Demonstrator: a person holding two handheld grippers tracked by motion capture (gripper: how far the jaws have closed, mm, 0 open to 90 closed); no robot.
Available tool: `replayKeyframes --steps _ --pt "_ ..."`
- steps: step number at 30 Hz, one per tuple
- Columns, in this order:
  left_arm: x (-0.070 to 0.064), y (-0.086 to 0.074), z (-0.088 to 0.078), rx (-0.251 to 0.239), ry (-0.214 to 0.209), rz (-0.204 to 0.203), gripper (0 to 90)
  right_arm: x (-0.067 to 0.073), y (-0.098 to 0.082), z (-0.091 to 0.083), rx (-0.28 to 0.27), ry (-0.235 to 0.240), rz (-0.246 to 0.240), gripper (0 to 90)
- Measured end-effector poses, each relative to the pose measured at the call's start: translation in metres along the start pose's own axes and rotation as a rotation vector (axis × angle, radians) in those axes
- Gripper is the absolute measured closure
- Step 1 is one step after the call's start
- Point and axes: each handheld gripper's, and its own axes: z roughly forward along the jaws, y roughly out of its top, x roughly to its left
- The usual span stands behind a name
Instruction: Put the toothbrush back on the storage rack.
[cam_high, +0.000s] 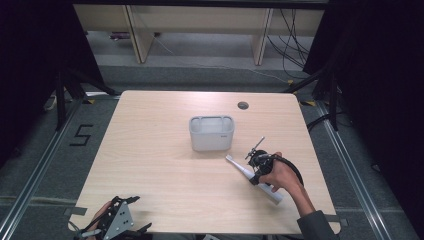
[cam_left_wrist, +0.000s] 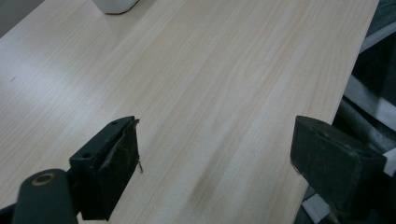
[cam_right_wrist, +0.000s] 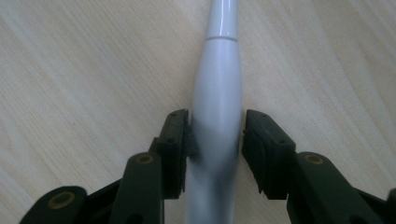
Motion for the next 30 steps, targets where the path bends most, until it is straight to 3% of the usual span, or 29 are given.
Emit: replayKeyframes --steps 7,12,13,14,15,16,18,19,20,21,22,23,24,26,29,30 --pt "0.0 0.0 0.0 0.0 -0.006 -0.001 14.9 -0.001 0.003 0.003 0.033 0.009 -0.009 63.8" --pt "0.0 0.0 -0.001 0.004 -0.004 0.002 14.9 -0.001 0.006 0.003 0.06 0.009 0.012 65.4" --pt "0.0 0.0 -0.001 0.002 -0.001 0.0 14.9 0.0 0.008 0.003 0.075 -0.006 0.015 65.9" --pt "0.0 0.0 -0.001 0.002 0.0 0.001 14.9 -0.001 0.009 0.003 0.082 -0.007 -0.016 66.1" --pt "0.0 0.0 -0.001 -0.001 -0.002 0.001 14.9 0.002 0.01 0.003 0.098 -0.012 0.002 66.1" --pt "0.001 0.001 -0.001 -0.003 -0.003 0.012 14.9 0.0 0.01 0.004 0.095 -0.018 -0.028 66.2" --pt "-0.001 0.001 0.0 -0.028 -0.004 -0.007 14.9 0.002 0.013 0.005 0.11 -0.029 -0.034 66.2" --pt "-0.002 0.001 0.001 -0.044 -0.012 -0.02 14.9 0.003 0.014 0.004 0.127 -0.05 -0.034 66.3" --pt "-0.001 0.002 -0.001 -0.026 -0.013 0.001 14.9 0.005 0.015 0.004 0.136 -0.054 -0.011 66.3" --pt "0.0 0.002 -0.001 -0.02 -0.009 0.009 15.0 0.003 0.015 0.004 0.139 -0.054 -0.034 66.3" --pt "0.0 0.002 -0.001 -0.02 -0.009 0.009 14.9 0.003 0.015 0.004 0.139 -0.054 -0.034 66.3" --pt "-0.002 0.001 0.0 -0.039 -0.007 -0.016 14.9 0.004 0.016 0.005 0.141 -0.055 -0.024 66.4" --pt "-0.001 0.001 -0.001 -0.028 0.0 -0.005 14.9 0.004 0.016 0.005 0.138 -0.054 -0.019 66.4" --pt "-0.001 0.001 0.0 -0.033 -0.003 -0.017 15.0 0.003 0.016 0.005 0.133 -0.052 -0.047 66.5" --pt "-0.001 0.001 0.0 -0.029 -0.003 -0.013 14.9 0.002 0.015 0.005 0.133 -0.048 -0.046 66.5" --pt "-0.001 0.001 0.0 -0.035 -0.002 -0.016 15.0 0.006 0.015 0.004 0.134 -0.05 -0.013 66.6"
